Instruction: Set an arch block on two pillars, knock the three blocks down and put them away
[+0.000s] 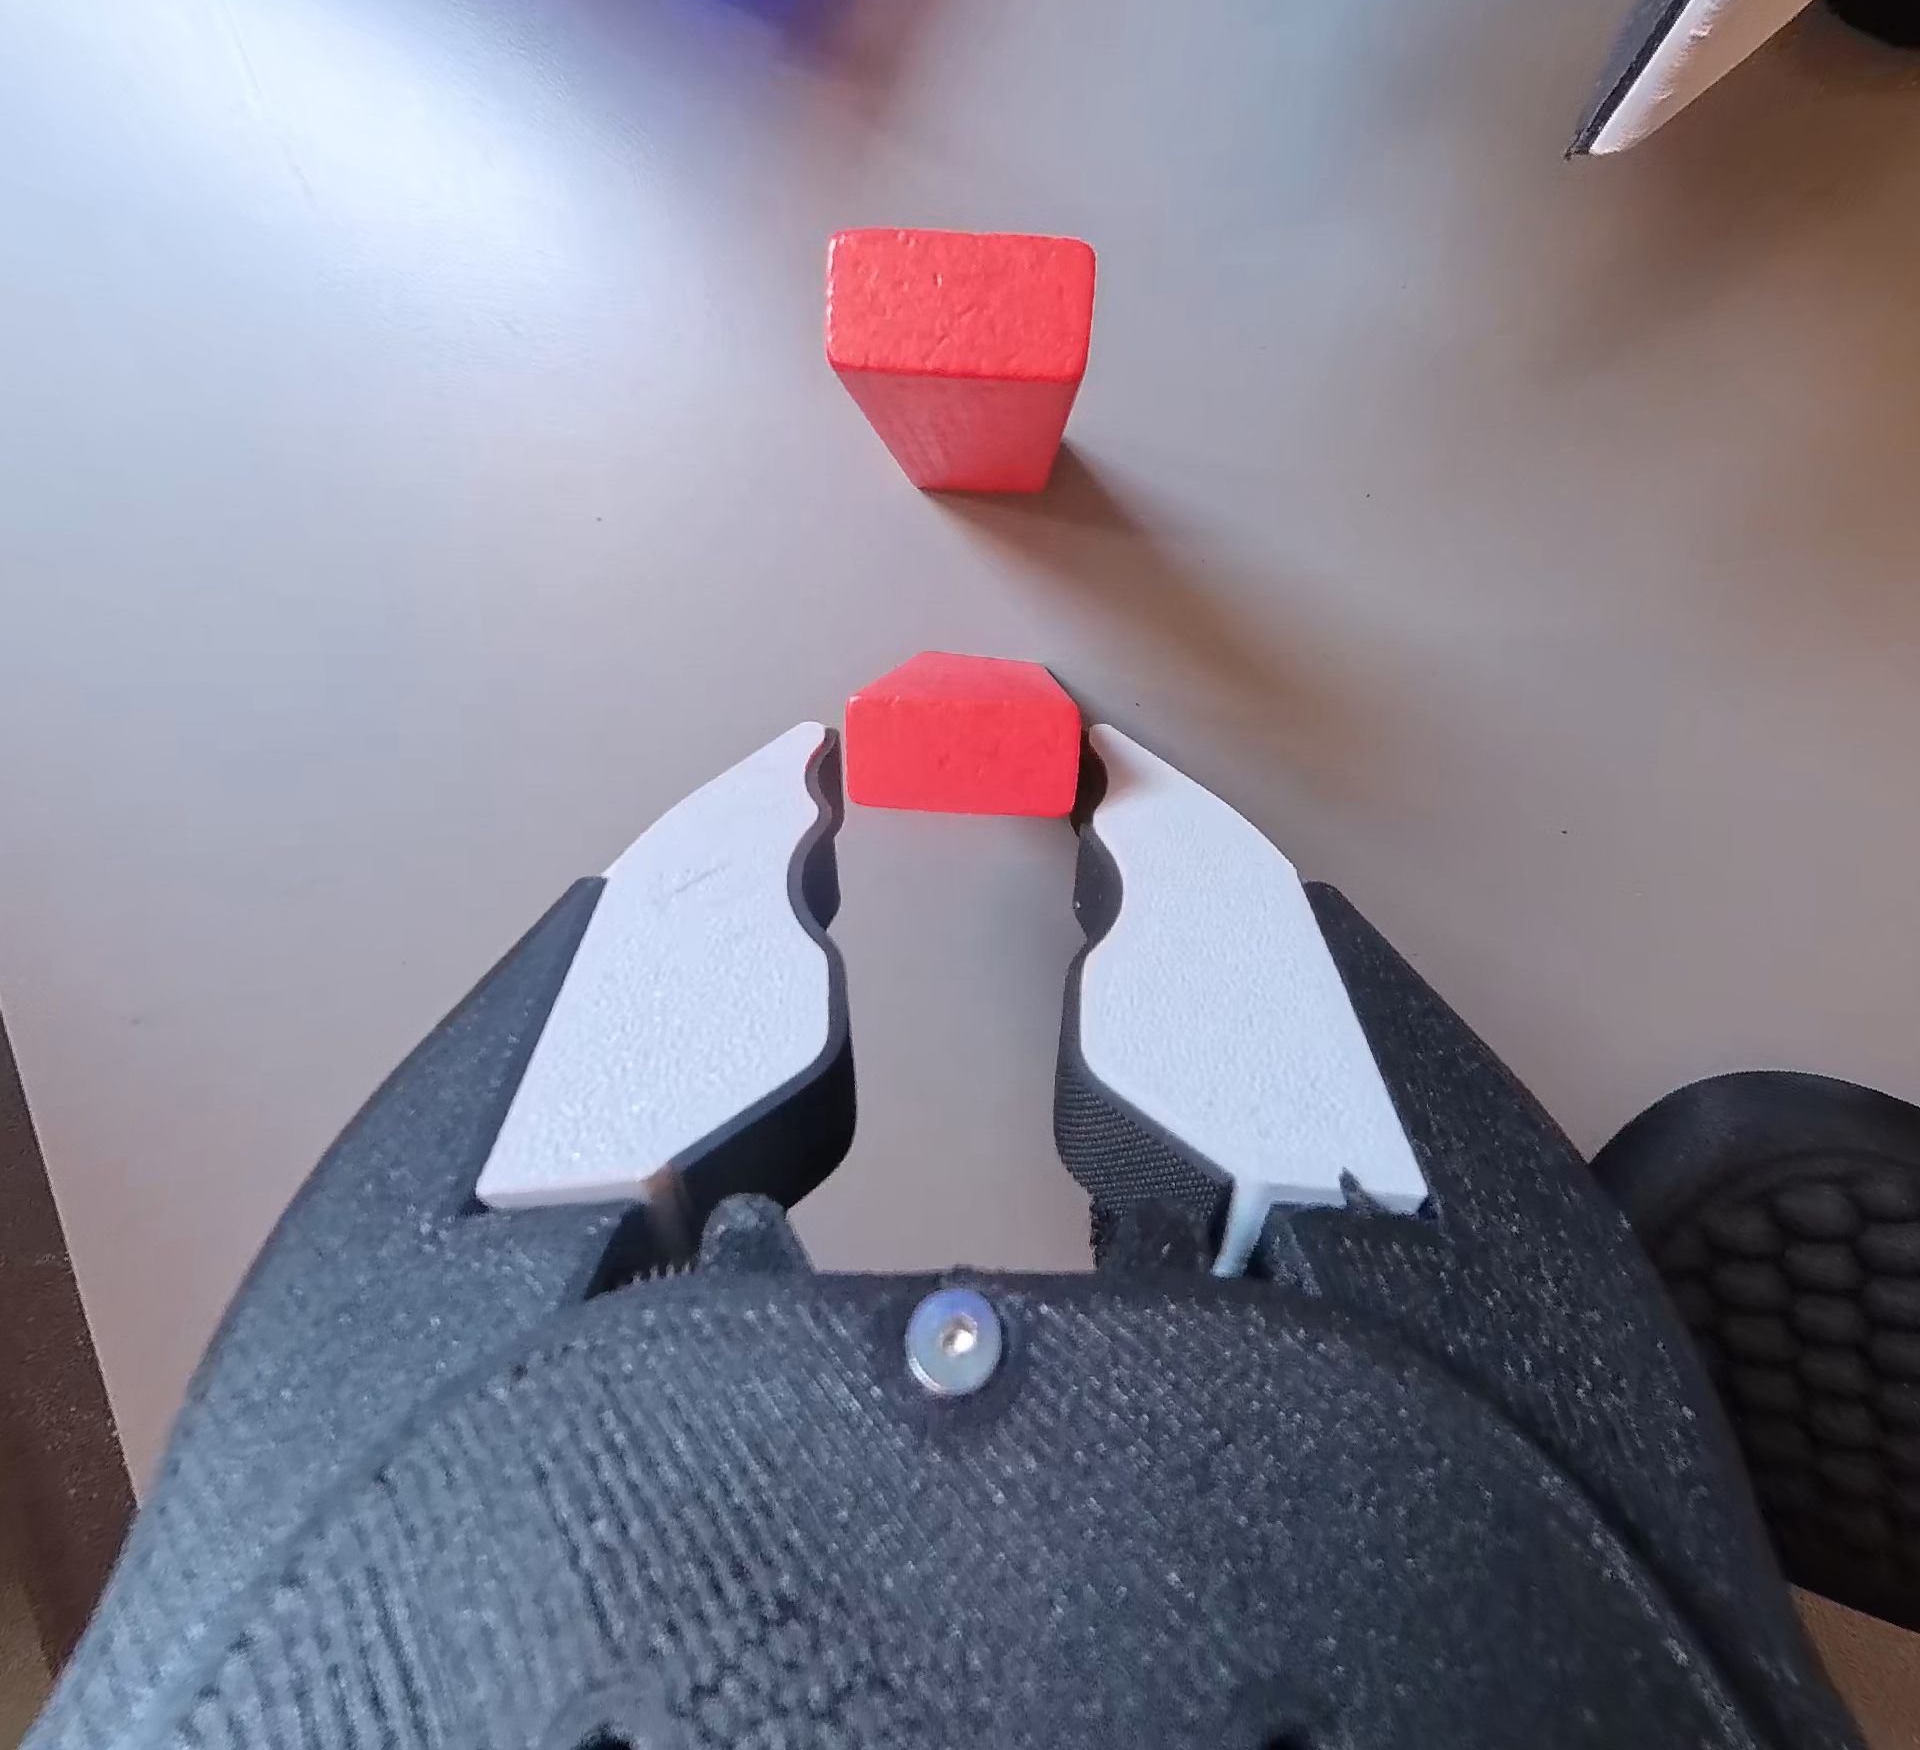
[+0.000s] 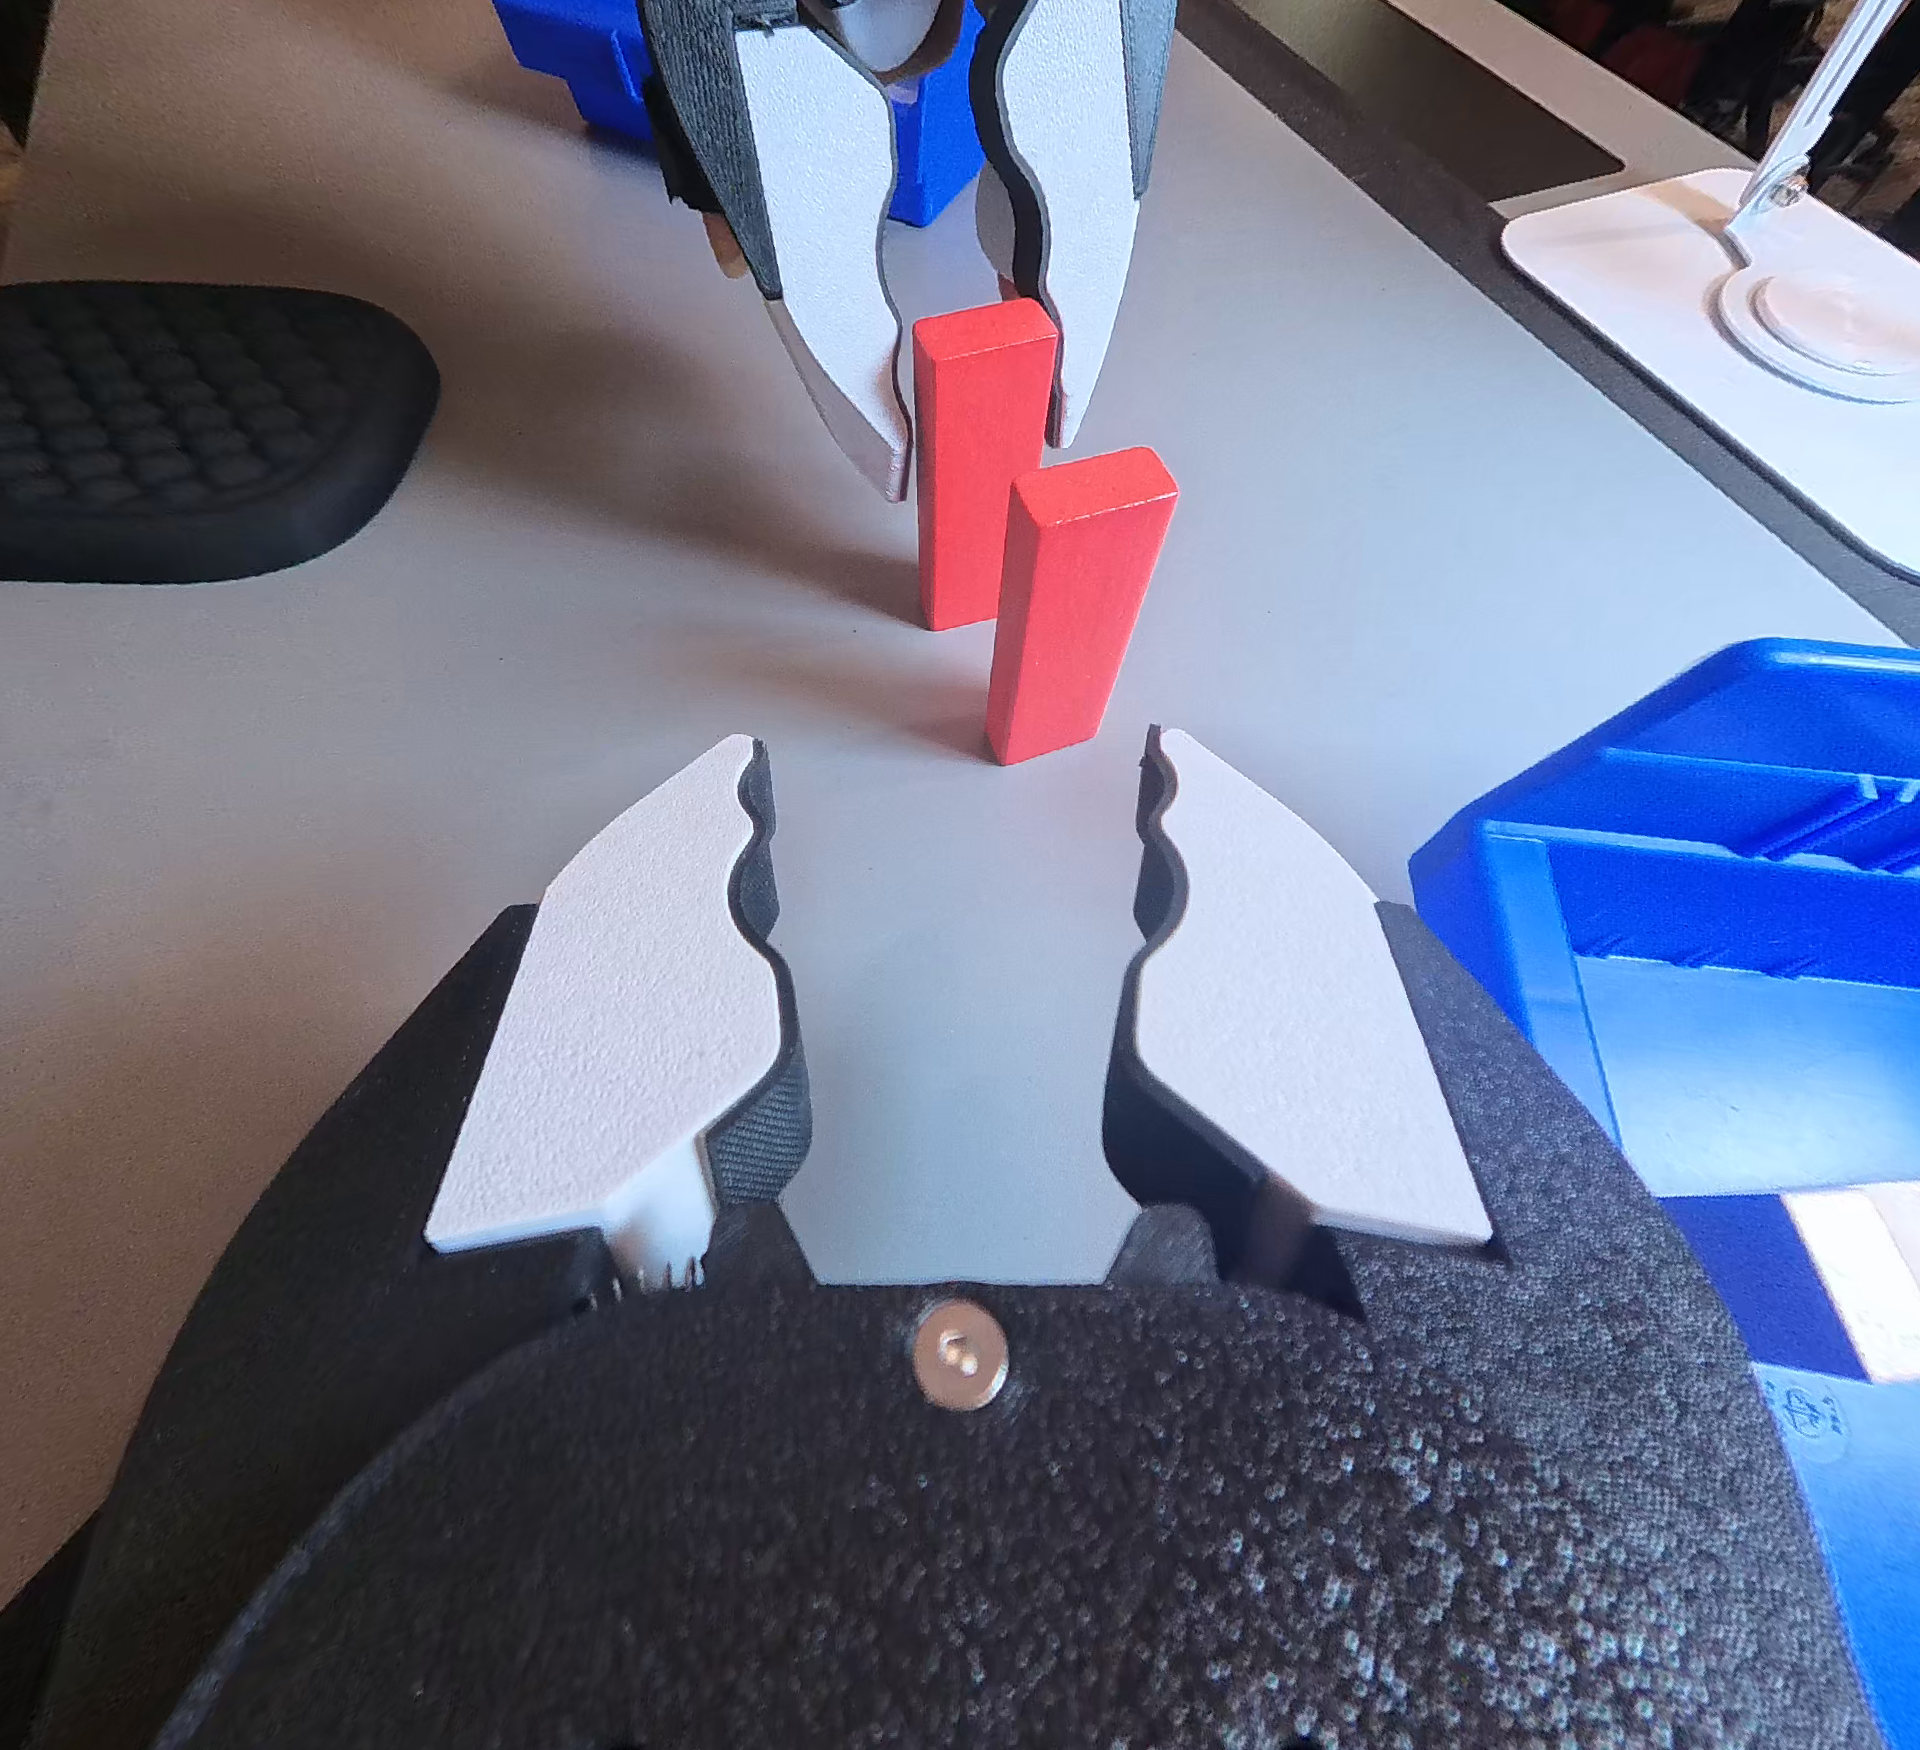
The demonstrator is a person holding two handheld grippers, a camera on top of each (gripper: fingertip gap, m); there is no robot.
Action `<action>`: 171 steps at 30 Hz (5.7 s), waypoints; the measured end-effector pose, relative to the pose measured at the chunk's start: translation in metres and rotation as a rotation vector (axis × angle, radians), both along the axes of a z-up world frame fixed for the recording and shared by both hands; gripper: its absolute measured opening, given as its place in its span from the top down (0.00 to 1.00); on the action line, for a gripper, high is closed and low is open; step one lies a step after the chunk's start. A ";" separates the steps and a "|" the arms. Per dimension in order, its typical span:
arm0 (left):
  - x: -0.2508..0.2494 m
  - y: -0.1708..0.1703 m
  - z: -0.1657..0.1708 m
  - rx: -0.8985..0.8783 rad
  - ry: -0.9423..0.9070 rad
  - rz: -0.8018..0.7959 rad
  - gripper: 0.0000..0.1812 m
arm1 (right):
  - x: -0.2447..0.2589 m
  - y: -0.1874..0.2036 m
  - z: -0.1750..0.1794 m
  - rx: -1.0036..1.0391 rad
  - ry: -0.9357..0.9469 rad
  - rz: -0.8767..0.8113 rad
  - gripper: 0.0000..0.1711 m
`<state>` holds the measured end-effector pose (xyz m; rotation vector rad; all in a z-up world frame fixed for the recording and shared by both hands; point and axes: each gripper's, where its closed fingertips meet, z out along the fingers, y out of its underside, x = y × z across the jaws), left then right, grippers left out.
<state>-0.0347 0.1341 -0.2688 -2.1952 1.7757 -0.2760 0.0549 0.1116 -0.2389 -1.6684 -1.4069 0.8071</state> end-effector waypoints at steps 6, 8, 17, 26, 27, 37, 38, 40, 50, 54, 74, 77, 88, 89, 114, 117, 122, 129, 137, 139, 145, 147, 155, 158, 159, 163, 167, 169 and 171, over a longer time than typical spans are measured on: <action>-0.002 -0.001 0.005 -0.002 -0.022 0.004 0.74 | 0.000 0.001 0.000 0.003 0.003 -0.002 0.60; -0.004 -0.004 0.010 -0.007 -0.035 0.003 0.72 | 0.000 0.001 0.002 0.008 0.009 -0.007 0.59; -0.070 0.004 0.087 0.143 -0.197 0.165 0.73 | -0.001 0.003 0.006 0.013 0.030 -0.017 0.59; -0.194 0.003 0.081 0.185 -0.166 0.462 0.75 | -0.005 0.002 0.002 -0.006 0.031 -0.009 0.59; -0.212 0.005 0.076 0.191 -0.131 0.503 0.75 | -0.005 0.001 0.002 -0.010 0.033 -0.007 0.59; -0.344 0.045 0.011 0.034 0.046 0.880 0.72 | -0.007 -0.002 0.001 -0.013 0.028 0.000 0.59; -0.349 0.048 0.004 0.002 0.047 0.908 0.71 | -0.006 -0.001 0.001 -0.013 0.029 -0.001 0.59; -0.357 0.053 -0.010 -0.067 0.063 0.958 0.69 | -0.005 0.000 0.001 -0.014 0.031 -0.005 0.59; -0.358 0.076 0.021 0.131 0.026 0.892 0.93 | -0.003 0.002 0.003 -0.005 0.039 -0.012 0.60; -0.310 0.071 0.107 0.478 -0.163 0.774 0.93 | -0.007 0.000 0.014 0.005 0.094 -0.015 0.62; 0.017 -0.045 0.124 0.880 -0.697 0.283 0.93 | -0.050 -0.047 0.083 -0.076 0.518 -0.196 0.79; 0.020 -0.046 0.118 0.820 -0.694 0.258 0.93 | -0.047 -0.045 0.079 -0.073 0.468 -0.165 0.80; 0.000 -0.095 0.113 0.080 -0.216 -0.178 0.72 | -0.044 -0.075 0.038 0.053 0.179 0.174 0.80; 0.002 -0.098 0.106 0.042 -0.150 -0.203 0.71 | -0.045 -0.078 0.034 0.053 0.160 0.190 0.80; 0.033 -0.101 0.045 0.047 0.058 -0.346 0.82 | -0.046 -0.085 0.024 -0.055 0.182 0.248 0.80; 0.034 -0.102 0.046 0.051 0.060 -0.343 0.82 | -0.046 -0.086 0.025 -0.059 0.189 0.253 0.80; 0.034 -0.102 0.054 0.028 0.066 -0.326 0.82 | -0.045 -0.085 0.027 -0.070 0.201 0.257 0.80; 0.037 -0.099 0.060 0.001 0.073 -0.309 0.82 | -0.043 -0.083 0.026 -0.083 0.201 0.252 0.80; 0.036 -0.100 0.059 -0.031 0.089 -0.285 0.82 | -0.044 -0.082 0.024 -0.085 0.193 0.252 0.80; 0.036 -0.100 0.061 -0.048 0.083 -0.265 0.82 | -0.044 -0.081 0.023 -0.084 0.192 0.245 0.81; 0.037 -0.097 0.062 -0.086 0.072 -0.196 0.82 | -0.041 -0.074 0.026 -0.086 0.207 0.219 0.81; 0.037 -0.095 0.062 -0.092 0.067 -0.176 0.82 | -0.040 -0.072 0.028 -0.085 0.214 0.208 0.81; 0.038 -0.087 0.063 -0.093 0.070 -0.135 0.82 | -0.037 -0.062 0.029 -0.090 0.224 0.165 0.81; 0.039 -0.082 0.065 -0.087 0.073 -0.121 0.82 | -0.035 -0.056 0.030 -0.090 0.228 0.138 0.81; 0.039 -0.080 0.066 -0.082 0.079 -0.118 0.82 | -0.032 -0.053 0.029 -0.086 0.220 0.127 0.80; 0.038 -0.064 0.075 -0.059 0.081 -0.089 0.82 | -0.019 -0.038 0.026 -0.059 0.187 0.076 0.78; 0.034 -0.043 0.082 -0.044 0.091 -0.038 0.82 | -0.010 -0.031 0.022 -0.065 0.179 0.047 0.76; 0.032 -0.034 0.084 -0.041 0.091 -0.017 0.82 | -0.008 -0.032 0.016 -0.067 0.169 0.038 0.76; 0.030 -0.025 0.086 -0.032 0.092 -0.003 0.82 | -0.005 -0.033 0.009 -0.072 0.150 0.032 0.74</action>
